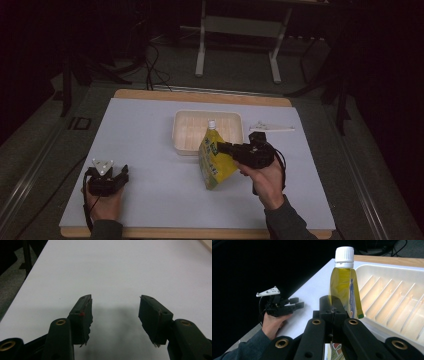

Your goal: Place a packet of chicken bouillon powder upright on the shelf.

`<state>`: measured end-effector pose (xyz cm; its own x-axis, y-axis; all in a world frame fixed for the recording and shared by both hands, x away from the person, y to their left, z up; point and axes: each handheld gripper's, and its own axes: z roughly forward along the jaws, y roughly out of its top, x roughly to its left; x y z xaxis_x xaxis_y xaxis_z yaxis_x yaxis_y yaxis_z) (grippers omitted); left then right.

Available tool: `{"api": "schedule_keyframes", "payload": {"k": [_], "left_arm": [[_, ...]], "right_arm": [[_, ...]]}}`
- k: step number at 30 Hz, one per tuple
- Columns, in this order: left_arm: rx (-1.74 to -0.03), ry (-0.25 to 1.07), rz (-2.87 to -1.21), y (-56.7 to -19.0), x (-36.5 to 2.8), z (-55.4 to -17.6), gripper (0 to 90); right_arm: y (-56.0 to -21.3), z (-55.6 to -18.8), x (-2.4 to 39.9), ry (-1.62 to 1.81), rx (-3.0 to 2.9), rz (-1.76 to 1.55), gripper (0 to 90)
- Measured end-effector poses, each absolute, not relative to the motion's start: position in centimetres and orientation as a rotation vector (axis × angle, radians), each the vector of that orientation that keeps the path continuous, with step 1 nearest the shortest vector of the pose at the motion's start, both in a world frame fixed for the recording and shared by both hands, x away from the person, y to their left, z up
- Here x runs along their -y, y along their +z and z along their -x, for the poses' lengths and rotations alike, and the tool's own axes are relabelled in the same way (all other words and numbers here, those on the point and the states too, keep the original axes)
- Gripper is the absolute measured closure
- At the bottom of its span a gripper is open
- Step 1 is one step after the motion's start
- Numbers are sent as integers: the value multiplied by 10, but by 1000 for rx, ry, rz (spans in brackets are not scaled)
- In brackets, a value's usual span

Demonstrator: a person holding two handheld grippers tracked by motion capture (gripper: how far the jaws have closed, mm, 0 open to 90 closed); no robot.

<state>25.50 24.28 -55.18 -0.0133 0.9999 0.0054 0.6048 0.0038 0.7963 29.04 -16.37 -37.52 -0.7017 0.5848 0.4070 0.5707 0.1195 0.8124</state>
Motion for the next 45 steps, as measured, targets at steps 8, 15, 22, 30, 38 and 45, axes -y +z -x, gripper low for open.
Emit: {"api": "schedule_keyframes", "payload": {"k": [8,15,22,30,38,45], "left_arm": [[-1682,839,-1663,-552,-243,-255,442],[-1682,839,-1662,-552,-243,-255,443],[-1682,839,-1662,-552,-243,-255,443],[-1682,839,-1662,-552,-243,-255,443],[-1684,840,-1658,-552,-243,-255,443],[-1684,842,-1652,-552,-243,-255,443]], "right_arm": [[-368,-293,165,1690,-2317,-1197,900],[-364,-295,165,1695,-2304,-1191,900],[-358,-296,165,1720,-2275,-1187,900],[-352,-299,165,1722,-2254,-1182,900],[-349,-301,166,1717,-2241,-1180,900],[-346,-305,169,1712,-2222,-1181,900]]}}
